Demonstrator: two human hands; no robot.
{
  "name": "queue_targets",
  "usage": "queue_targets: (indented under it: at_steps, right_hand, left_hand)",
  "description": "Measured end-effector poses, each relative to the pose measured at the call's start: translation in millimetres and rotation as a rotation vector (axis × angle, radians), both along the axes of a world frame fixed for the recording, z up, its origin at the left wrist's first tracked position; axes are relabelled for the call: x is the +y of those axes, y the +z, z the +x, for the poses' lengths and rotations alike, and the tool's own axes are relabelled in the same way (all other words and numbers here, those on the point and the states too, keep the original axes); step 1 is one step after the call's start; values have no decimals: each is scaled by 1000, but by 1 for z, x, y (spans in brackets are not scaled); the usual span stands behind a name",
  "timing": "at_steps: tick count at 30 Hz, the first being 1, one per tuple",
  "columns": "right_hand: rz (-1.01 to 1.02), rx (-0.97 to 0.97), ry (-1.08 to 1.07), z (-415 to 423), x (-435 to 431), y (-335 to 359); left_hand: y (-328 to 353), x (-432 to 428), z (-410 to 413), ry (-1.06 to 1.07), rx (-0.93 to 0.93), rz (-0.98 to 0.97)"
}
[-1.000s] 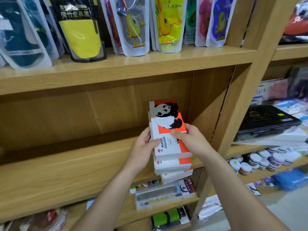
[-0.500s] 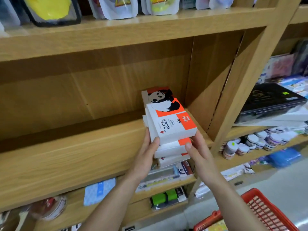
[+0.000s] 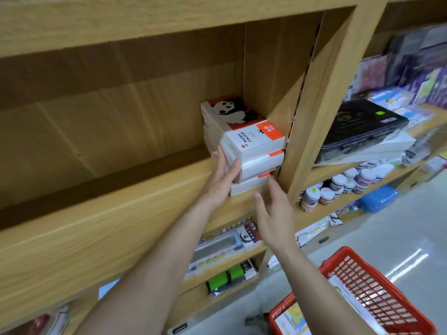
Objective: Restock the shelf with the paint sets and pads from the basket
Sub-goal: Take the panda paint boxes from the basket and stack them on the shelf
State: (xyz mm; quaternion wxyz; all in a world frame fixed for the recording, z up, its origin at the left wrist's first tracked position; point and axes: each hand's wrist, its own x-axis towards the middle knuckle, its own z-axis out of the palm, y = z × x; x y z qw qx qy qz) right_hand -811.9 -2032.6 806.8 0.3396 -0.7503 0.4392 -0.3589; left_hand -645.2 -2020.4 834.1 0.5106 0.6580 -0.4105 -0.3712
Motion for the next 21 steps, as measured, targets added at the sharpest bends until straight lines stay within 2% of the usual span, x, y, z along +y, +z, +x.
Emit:
queue_targets:
  at_steps: [2, 5, 8, 10, 14, 21]
  right_hand:
    - [-51, 76, 65, 3, -3, -7]
    - [-80, 195, 55, 13, -7, -5]
    - [-64, 271, 46, 22, -9, -3]
    - [-39, 245, 52, 18, -10, -5]
    - [-50, 42, 8, 0, -11, 1]
    - [-106, 185, 53, 16, -13, 6]
  left_hand:
    - [-1, -2, 2, 3, -14, 4]
    - [8, 5, 3, -35, -38, -34]
    - [9, 2, 10, -66, -152, -27]
    - [8, -4, 12, 3, -248, -18]
    - [4, -12, 19, 126, -318, 14]
    - [-2, -1, 26, -5, -243, -44]
